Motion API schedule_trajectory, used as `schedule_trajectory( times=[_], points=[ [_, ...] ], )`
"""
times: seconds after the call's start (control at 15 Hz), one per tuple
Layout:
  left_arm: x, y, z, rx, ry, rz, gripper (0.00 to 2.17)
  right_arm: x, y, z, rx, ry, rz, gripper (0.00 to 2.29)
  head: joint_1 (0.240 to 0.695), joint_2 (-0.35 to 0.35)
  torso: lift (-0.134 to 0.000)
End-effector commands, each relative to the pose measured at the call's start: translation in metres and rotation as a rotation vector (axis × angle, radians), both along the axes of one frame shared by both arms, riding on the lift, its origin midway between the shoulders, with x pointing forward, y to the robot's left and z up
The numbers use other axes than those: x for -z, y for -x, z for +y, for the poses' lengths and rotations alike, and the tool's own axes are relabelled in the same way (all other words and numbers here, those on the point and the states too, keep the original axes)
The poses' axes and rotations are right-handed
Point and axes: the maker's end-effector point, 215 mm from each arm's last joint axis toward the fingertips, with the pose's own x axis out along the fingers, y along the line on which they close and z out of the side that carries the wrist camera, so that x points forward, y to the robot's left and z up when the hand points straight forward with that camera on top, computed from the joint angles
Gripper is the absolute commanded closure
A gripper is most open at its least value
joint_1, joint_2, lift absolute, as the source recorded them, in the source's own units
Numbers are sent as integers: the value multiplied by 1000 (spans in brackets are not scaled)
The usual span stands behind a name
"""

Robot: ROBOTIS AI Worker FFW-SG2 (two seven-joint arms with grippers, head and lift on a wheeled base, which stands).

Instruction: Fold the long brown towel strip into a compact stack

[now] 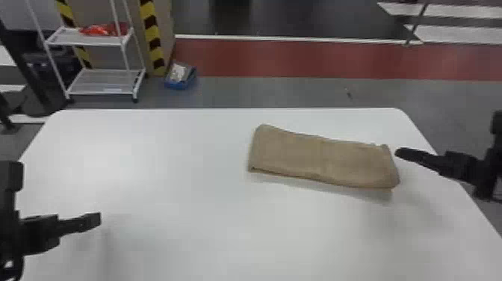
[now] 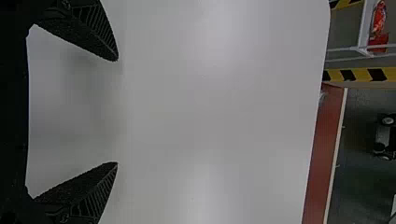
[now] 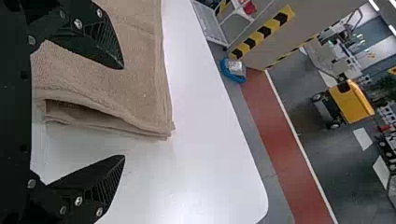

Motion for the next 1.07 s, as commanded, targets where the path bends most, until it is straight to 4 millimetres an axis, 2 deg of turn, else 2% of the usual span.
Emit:
schedule_trajectory(
  times=[0.0, 0.27, 0.53, 0.73, 0.8, 0.93, 1.0],
  points=[
    [0, 1, 0, 1, -1, 0, 80, 29, -2, 12, -37, 82, 54, 134, 695, -62, -123],
    [-9, 3, 3, 0, -1, -18, 83, 45, -10, 46, -86, 106, 64, 211, 695, -42, -123],
    [-13, 7, 4, 1, 11, -27, 83, 65, -6, 56, -102, 150, 129, 323, 695, -5, -123],
    [-15, 7, 8, -1, 11, -30, 83, 64, -7, 58, -97, 131, 120, 620, 695, 5, -123],
    [-14, 8, 10, -2, 7, -29, 83, 64, -7, 59, -95, 120, 117, 775, 695, 7, -123],
    [-12, 12, 13, -5, 8, -22, 83, 60, -6, 62, -84, 87, 101, 1261, 695, 12, -123],
    [-12, 12, 14, -5, 6, -21, 83, 56, -6, 61, -75, 71, 88, 1393, 695, 14, -123]
  ],
)
